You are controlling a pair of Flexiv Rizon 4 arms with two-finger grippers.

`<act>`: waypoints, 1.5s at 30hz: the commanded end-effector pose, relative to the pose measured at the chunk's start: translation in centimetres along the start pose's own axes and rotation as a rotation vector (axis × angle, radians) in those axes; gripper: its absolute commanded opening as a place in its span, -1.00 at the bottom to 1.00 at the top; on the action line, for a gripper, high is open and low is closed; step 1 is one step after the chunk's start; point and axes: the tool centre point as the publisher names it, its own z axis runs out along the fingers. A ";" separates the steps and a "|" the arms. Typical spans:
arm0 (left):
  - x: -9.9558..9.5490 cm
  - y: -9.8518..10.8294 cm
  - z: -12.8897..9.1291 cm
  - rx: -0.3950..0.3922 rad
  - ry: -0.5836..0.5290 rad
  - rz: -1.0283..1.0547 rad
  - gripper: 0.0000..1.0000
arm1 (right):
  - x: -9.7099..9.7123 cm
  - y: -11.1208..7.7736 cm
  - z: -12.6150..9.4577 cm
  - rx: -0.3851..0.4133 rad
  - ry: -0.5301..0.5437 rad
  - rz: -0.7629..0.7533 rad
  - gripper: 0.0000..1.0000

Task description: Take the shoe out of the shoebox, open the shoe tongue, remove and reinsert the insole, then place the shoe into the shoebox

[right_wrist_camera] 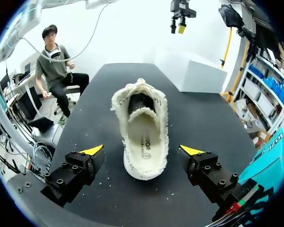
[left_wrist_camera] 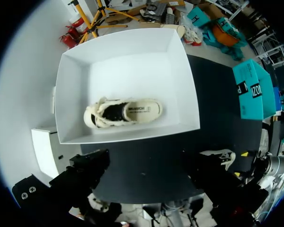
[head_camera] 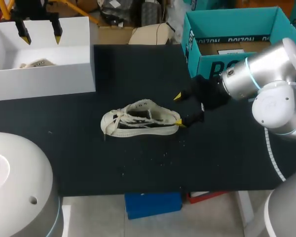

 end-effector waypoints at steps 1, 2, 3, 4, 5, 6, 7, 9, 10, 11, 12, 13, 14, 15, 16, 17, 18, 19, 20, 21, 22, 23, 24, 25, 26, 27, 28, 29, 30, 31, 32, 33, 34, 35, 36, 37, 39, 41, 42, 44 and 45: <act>0.0 0.0 0.0 -0.001 -0.001 -0.001 1.00 | -0.6 -0.8 1.7 -0.083 0.007 0.000 1.00; 0.0 0.0 0.0 -0.001 -0.001 -0.001 1.00 | -0.7 -0.9 2.0 -0.086 0.010 0.001 1.00; 0.0 0.0 0.0 -0.001 -0.001 -0.001 1.00 | -0.8 -1.0 2.2 -0.089 0.014 0.002 1.00; 0.0 0.0 0.0 -0.001 -0.001 -0.001 1.00 | -0.9 -1.1 2.4 -0.090 0.017 0.003 1.00; 0.0 0.0 0.0 -0.001 -0.001 -0.001 1.00 | -1.0 -1.1 2.6 -0.091 0.019 0.005 1.00; 0.0 0.0 0.0 -0.001 -0.001 -0.001 1.00 | -1.1 -1.2 2.8 -0.093 0.022 0.007 1.00; 0.0 0.0 0.0 -0.001 -0.001 -0.001 1.00 | -1.2 -1.3 3.0 -0.093 0.024 0.008 1.00; 0.0 0.0 0.0 -0.001 -0.001 -0.001 1.00 | -1.3 -1.5 3.2 -0.096 0.026 0.012 1.00; 0.0 0.0 0.0 -0.001 -0.001 -0.001 1.00 | -1.4 -1.6 3.3 -0.098 0.027 0.014 1.00; 0.0 0.0 0.0 -0.001 -0.001 -0.001 1.00 | -1.4 -1.7 3.4 -0.099 0.027 0.016 1.00; 0.0 0.0 0.0 -0.001 -0.001 -0.001 1.00 | -1.5 -1.9 3.5 -0.101 0.027 0.020 1.00; 0.0 0.0 0.0 -0.001 -0.001 -0.001 1.00 | -1.5 -1.9 3.6 -0.104 0.026 0.024 1.00; 0.0 0.0 0.0 -0.001 -0.001 -0.001 1.00 | -1.6 -2.0 3.7 -0.105 0.026 0.025 1.00; 0.0 0.0 0.0 -0.001 -0.001 -0.001 1.00 | -1.6 -2.1 3.8 -0.107 0.026 0.029 1.00; 0.0 0.0 0.0 -0.001 -0.001 -0.001 1.00 | -1.5 -2.2 3.9 -0.108 0.027 0.031 1.00; 0.0 0.0 0.0 -0.001 -0.001 -0.001 1.00 | -1.5 -2.4 4.1 -0.110 0.028 0.034 1.00; 0.0 0.0 0.0 -0.001 -0.001 -0.001 1.00 | -1.4 -2.5 4.2 -0.111 0.029 0.036 1.00; 0.0 0.0 0.0 -0.001 -0.001 -0.001 1.00 | -1.4 -2.6 4.3 -0.113 0.030 0.041 1.00; 0.0 0.0 0.0 -0.001 -0.001 -0.001 1.00 | -1.3 -2.7 4.3 -0.115 0.030 0.045 1.00; 0.0 0.0 0.0 -0.001 -0.001 -0.001 1.00 | -1.3 -2.8 4.5 -0.117 0.029 0.048 1.00; 0.0 0.0 0.0 -0.001 -0.001 -0.001 1.00 | -1.2 -2.8 4.6 -0.120 0.029 0.051 1.00; 0.0 0.0 0.0 -0.001 -0.001 -0.001 1.00 | -1.3 -2.9 4.7 -0.122 0.029 0.052 1.00; 0.0 0.0 0.0 -0.001 -0.001 -0.001 1.00 | -1.3 -3.0 4.9 -0.126 0.028 0.055 1.00; 0.0 0.0 0.0 -0.001 -0.001 -0.001 1.00 | -1.3 -3.0 5.0 -0.131 0.026 0.057 1.00; 0.0 0.0 0.0 -0.001 -0.001 -0.001 1.00 | -1.3 -3.1 5.1 -0.136 0.024 0.060 1.00; 0.0 0.0 0.0 -0.001 -0.001 -0.001 1.00 | -1.3 -3.1 5.3 -0.143 0.023 0.064 1.00; 0.0 0.0 0.0 -0.001 -0.001 -0.001 1.00 | -1.3 -3.1 5.4 -0.144 0.023 0.065 1.00; 0.0 0.0 0.0 -0.001 -0.001 -0.001 1.00 | -1.3 -3.0 5.6 -0.145 0.024 0.066 1.00; 0.0 0.0 0.0 -0.001 -0.001 -0.001 1.00 | -1.3 -3.0 5.7 -0.149 0.027 0.067 1.00; 0.0 0.0 0.0 -0.001 -0.001 -0.001 1.00 | -1.2 -3.0 5.9 -0.153 0.030 0.069 1.00; 0.0 0.0 0.0 -0.001 -0.001 -0.001 1.00 | -1.1 -3.0 6.1 -0.154 0.033 0.070 1.00; 0.0 0.0 0.0 -0.001 -0.001 -0.001 1.00 | -1.1 -3.1 6.2 -0.157 0.037 0.072 1.00; 0.0 0.0 0.0 -0.001 -0.001 -0.001 1.00 | -1.0 -3.1 6.3 -0.158 0.038 0.073 1.00; 0.0 0.0 0.0 -0.001 -0.001 -0.001 1.00 | -1.0 -3.1 6.4 -0.159 0.042 0.076 1.00; 0.0 0.0 0.0 -0.001 -0.001 -0.001 1.00 | -0.9 -3.2 6.5 -0.159 0.044 0.078 1.00; 0.0 0.0 0.0 -0.001 -0.001 -0.001 1.00 | -0.9 -3.2 6.6 -0.160 0.046 0.079 1.00; 0.0 0.0 0.0 -0.001 -0.001 -0.001 1.00 | -0.9 -3.3 6.7 -0.161 0.047 0.082 1.00; 0.0 0.0 0.0 -0.001 -0.001 -0.001 1.00 | -0.8 -3.4 6.8 -0.163 0.047 0.085 1.00; 0.0 0.0 0.0 -0.001 -0.001 -0.001 1.00 | -0.8 -3.4 6.9 -0.164 0.047 0.086 1.00; 0.0 0.0 0.0 -0.001 -0.001 -0.001 1.00 | -0.8 -3.4 7.0 -0.166 0.048 0.087 1.00; 0.0 0.0 0.0 -0.001 -0.001 -0.001 1.00 | -0.8 -3.4 7.0 -0.170 0.048 0.087 1.00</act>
